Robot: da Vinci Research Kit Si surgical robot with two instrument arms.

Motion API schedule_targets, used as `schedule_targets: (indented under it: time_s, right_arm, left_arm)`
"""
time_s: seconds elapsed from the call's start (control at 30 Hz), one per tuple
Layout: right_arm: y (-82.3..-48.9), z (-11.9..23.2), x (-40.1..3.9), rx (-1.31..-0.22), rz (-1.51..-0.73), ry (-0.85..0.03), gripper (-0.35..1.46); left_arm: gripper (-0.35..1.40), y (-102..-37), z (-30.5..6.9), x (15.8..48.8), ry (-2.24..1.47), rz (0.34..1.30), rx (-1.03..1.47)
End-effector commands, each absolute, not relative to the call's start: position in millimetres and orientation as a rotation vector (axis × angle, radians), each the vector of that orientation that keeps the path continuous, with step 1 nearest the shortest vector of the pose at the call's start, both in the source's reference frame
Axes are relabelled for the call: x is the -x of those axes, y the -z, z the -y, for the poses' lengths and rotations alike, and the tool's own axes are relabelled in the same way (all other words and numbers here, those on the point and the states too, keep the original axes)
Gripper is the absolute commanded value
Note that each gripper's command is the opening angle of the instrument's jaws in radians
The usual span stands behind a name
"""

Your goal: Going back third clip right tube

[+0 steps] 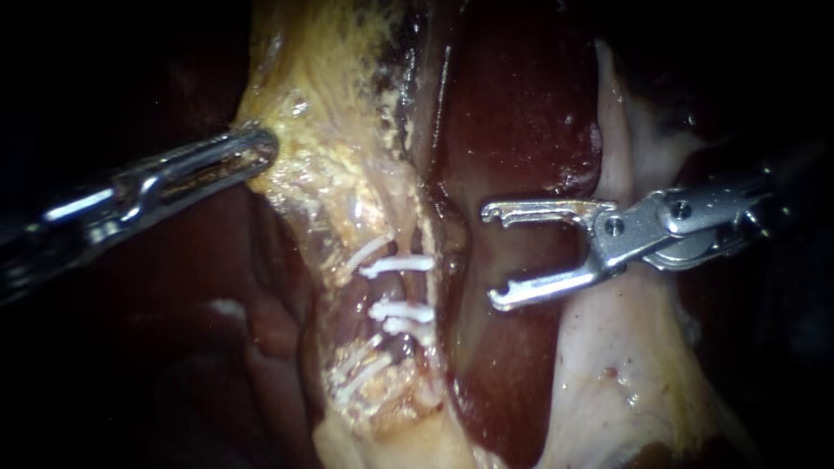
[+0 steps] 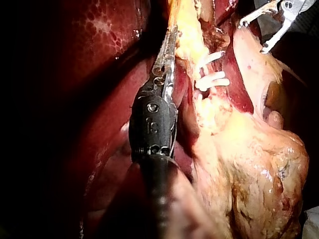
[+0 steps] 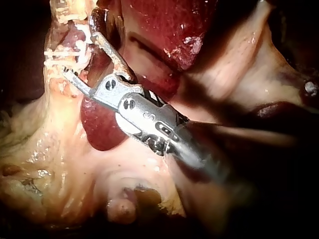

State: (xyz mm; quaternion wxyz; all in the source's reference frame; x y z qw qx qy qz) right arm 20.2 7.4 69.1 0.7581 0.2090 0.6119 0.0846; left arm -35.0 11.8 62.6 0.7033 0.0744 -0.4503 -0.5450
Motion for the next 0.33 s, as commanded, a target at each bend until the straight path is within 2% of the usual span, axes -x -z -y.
schedule_targets:
  time_s: [0.03, 0.2, 0.33]
  right_arm:
    - [-69.1, -7.3, -20.2, -0.455, -1.333, -0.184, 0.60]
    - [-69.1, -7.3, -20.2, -0.458, -1.334, -0.182, 0.60]
    - [-69.1, -7.3, -20.2, -0.458, -1.334, -0.183, 0.60]
  left_arm:
    - [-0.35, -62.7, -11.9, 35.4, 1.211, 1.002, -0.171]
    - [-0.35, -63.3, -11.8, 37.2, 1.203, 1.003, -0.182]
    - [-0.35, -63.5, -11.7, 37.4, 1.199, 0.999, -0.187]
